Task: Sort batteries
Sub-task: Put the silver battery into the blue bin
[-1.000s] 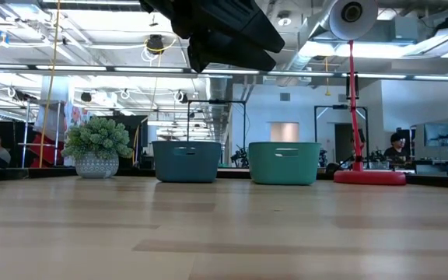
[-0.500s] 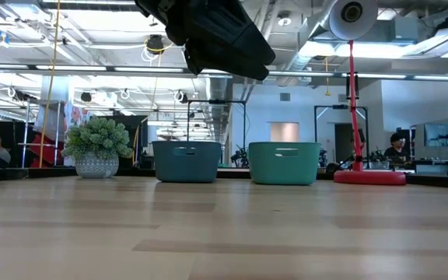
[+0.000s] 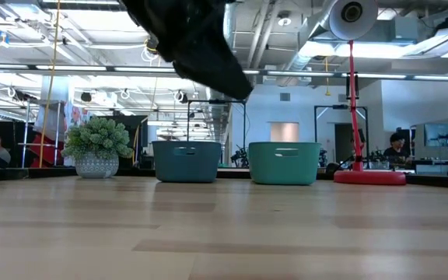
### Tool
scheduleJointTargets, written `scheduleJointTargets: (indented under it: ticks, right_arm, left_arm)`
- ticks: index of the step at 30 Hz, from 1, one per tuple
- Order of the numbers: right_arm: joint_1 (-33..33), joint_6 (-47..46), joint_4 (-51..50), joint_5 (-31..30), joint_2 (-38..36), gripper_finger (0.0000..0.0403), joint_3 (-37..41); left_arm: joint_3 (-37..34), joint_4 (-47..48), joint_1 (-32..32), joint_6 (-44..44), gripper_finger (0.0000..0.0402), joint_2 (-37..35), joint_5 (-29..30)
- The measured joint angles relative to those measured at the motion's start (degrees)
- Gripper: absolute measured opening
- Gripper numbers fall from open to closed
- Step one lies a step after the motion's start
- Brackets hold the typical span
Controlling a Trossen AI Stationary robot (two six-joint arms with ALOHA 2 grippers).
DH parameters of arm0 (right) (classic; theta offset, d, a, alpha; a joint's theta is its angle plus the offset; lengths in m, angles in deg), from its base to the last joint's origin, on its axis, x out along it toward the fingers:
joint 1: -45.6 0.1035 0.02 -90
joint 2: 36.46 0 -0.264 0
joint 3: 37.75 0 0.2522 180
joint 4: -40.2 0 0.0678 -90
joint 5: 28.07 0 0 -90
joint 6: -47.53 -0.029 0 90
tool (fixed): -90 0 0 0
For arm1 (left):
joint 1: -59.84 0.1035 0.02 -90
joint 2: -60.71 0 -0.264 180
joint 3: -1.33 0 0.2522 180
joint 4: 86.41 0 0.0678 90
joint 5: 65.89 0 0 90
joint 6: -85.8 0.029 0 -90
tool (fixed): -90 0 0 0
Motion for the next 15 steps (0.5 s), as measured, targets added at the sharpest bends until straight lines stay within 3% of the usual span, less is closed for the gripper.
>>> scheduleJointTargets:
  ticks: [9, 15]
  right_arm:
    - [-1.2, 0.4, 0.4, 0.0, 0.0, 0.0064, -0.1]
    - [-1.6, -2.9, -3.2, -0.6, -1.1, 0.0058, 0.0]
  left_arm:
    - [-0.2, 11.5, 4.1, -0.4, 0.0154, 0.0, 0.1]
    - [-7.7, 8.9, 7.1, -2.3, 0.0154, -3.2, 0.1]
